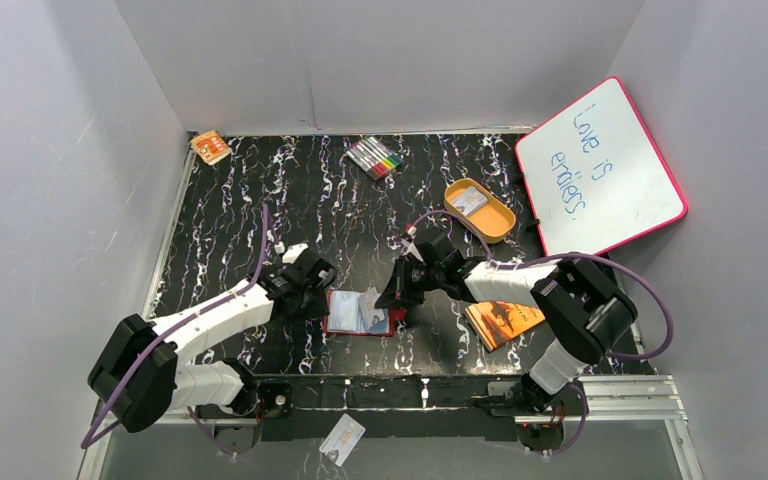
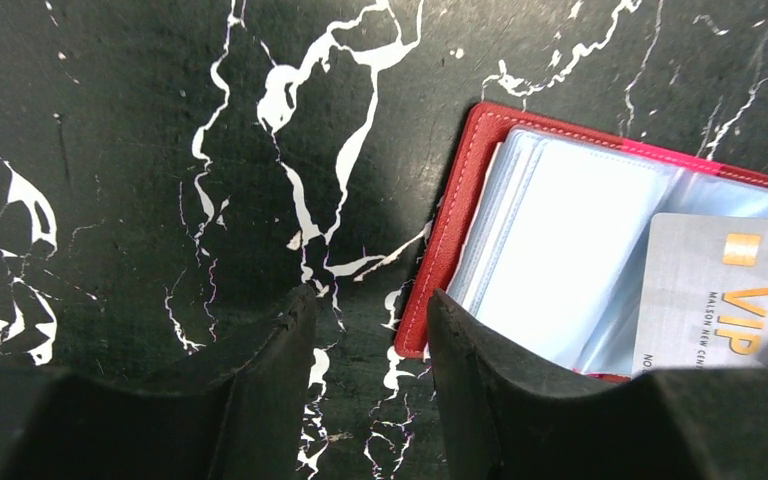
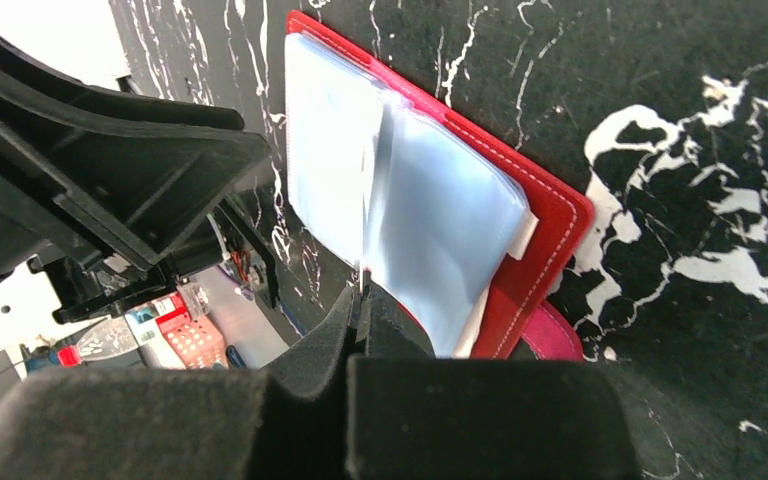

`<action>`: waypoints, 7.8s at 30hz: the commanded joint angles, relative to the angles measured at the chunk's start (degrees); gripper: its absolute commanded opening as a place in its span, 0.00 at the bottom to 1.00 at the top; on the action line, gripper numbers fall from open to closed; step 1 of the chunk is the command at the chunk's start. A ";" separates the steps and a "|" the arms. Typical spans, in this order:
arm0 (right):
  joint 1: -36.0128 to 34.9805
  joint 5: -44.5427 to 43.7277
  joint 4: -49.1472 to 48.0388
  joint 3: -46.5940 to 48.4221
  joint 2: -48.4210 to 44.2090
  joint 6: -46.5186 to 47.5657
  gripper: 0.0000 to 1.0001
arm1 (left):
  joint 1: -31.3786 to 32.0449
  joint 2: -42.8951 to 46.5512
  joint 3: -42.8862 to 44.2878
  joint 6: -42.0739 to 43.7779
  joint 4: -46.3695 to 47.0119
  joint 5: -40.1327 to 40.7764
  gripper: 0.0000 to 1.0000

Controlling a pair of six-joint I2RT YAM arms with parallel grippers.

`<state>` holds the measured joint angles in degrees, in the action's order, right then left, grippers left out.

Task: Put the credit cards into the card holder
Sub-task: Insert the credit card into the card holder.

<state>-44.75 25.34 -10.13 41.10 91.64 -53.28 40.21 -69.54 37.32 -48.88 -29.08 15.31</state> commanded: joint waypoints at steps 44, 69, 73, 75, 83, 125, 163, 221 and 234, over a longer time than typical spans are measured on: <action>0.25 2.89 -12.79 -4.18 1.38 -4.21 0.00 | -0.70 -3.44 -4.50 -0.58 4.75 -6.58 0.38; 0.26 2.24 -15.29 -5.47 3.58 -3.22 0.00 | -0.66 -5.33 -4.19 0.46 6.07 -7.99 0.39; 0.28 1.05 -16.09 -5.73 4.26 -3.07 0.00 | -0.70 -5.60 -4.36 0.46 6.36 -8.44 0.39; 0.21 0.79 -16.44 -5.61 4.72 -2.96 0.00 | -0.66 -5.69 -4.37 0.46 6.48 -8.66 0.39; 0.23 -2.28 -15.09 -4.95 4.82 -1.26 0.00 | -0.70 -5.89 -4.27 0.73 6.41 -8.87 0.39; 0.17 -2.47 -21.87 -6.84 7.52 -2.39 0.00 | -0.72 -7.11 -4.69 0.23 7.14 -10.64 0.38; -3.77 -7.76 -33.90 -15.50 9.86 -17.72 0.00 | -0.68 -6.14 -7.85 -3.36 10.05 -13.73 0.36; -8.96 -10.47 -12.29 -3.07 5.18 -11.48 0.50 | -0.66 -4.95 -8.21 -3.37 11.27 -15.06 0.19; -9.89 -6.72 -6.81 4.22 9.75 -7.48 0.49 | -0.66 -4.51 -8.76 -4.41 13.59 -17.29 0.02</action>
<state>-53.04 17.26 -18.59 41.80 98.78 -63.11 39.09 -72.62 31.22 -52.53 -12.71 2.09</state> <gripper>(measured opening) 0.490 0.050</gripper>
